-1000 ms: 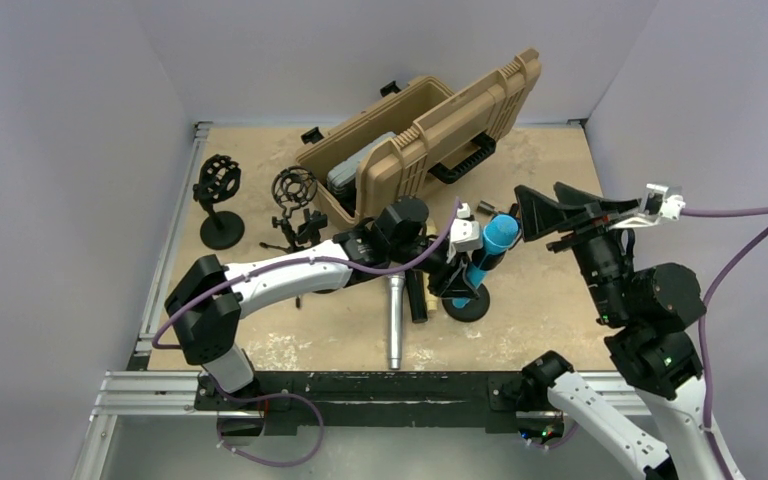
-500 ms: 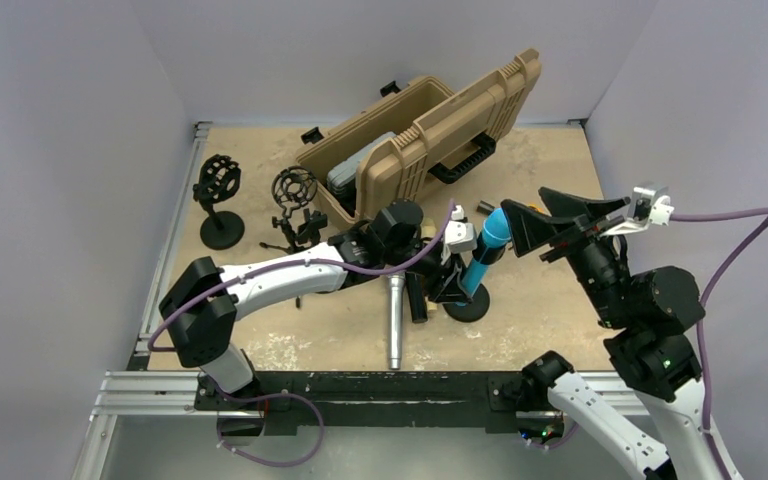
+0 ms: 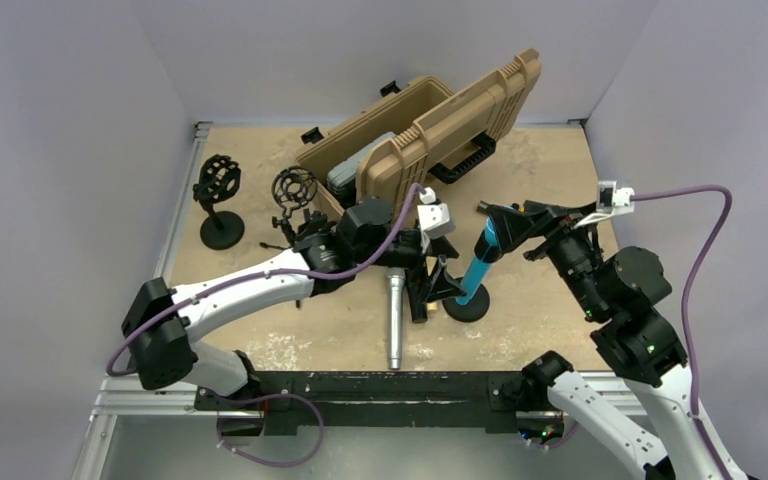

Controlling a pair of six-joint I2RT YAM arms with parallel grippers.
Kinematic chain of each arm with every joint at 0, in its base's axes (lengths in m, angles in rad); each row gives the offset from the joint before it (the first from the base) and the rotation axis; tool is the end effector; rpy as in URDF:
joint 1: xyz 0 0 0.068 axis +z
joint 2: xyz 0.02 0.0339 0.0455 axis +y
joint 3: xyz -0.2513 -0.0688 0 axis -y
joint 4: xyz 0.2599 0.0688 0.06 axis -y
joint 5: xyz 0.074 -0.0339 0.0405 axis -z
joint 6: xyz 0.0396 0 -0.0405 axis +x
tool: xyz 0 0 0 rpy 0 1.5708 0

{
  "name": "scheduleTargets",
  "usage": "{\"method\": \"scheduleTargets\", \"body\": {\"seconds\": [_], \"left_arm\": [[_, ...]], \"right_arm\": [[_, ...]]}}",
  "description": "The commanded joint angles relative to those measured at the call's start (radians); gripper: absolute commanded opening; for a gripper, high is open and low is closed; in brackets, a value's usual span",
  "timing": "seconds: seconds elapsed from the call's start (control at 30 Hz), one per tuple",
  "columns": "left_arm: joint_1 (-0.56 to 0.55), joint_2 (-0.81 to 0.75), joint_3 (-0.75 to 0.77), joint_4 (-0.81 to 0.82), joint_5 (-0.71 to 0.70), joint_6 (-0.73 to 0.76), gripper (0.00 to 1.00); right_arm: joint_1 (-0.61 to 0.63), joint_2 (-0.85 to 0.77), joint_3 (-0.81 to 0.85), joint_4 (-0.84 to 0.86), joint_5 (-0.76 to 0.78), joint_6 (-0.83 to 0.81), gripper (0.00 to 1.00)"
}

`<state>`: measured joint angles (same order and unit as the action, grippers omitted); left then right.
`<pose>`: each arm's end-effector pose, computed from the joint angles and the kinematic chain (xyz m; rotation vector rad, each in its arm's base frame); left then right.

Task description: Remove the microphone from the stand

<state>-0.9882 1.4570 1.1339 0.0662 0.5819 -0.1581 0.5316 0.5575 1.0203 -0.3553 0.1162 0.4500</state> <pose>0.1802 -0.3130 0.3103 1.1970 1.6010 -1.3046 0.1103 0.0595 0.4283 0.0359 1.5040 0.7110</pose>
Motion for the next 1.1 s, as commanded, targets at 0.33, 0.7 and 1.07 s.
{"method": "scheduleTargets", "body": {"seconds": [0.33,0.7,1.07], "left_arm": [[-0.272,-0.003,0.118,-0.006,-0.970,-0.045,0.89],[-0.371,0.159,0.141,0.051,-1.232,-0.022,0.99],[-0.310,0.132,0.079,0.115,-0.904,0.072,0.37]], "right_arm": [[-0.001,0.011,0.032,0.135,0.209,0.122,0.89],[-0.001,-0.044,0.035,0.137,0.234,0.100,0.89],[-0.002,-0.086,0.011,0.113,0.170,0.083,0.89]]}}
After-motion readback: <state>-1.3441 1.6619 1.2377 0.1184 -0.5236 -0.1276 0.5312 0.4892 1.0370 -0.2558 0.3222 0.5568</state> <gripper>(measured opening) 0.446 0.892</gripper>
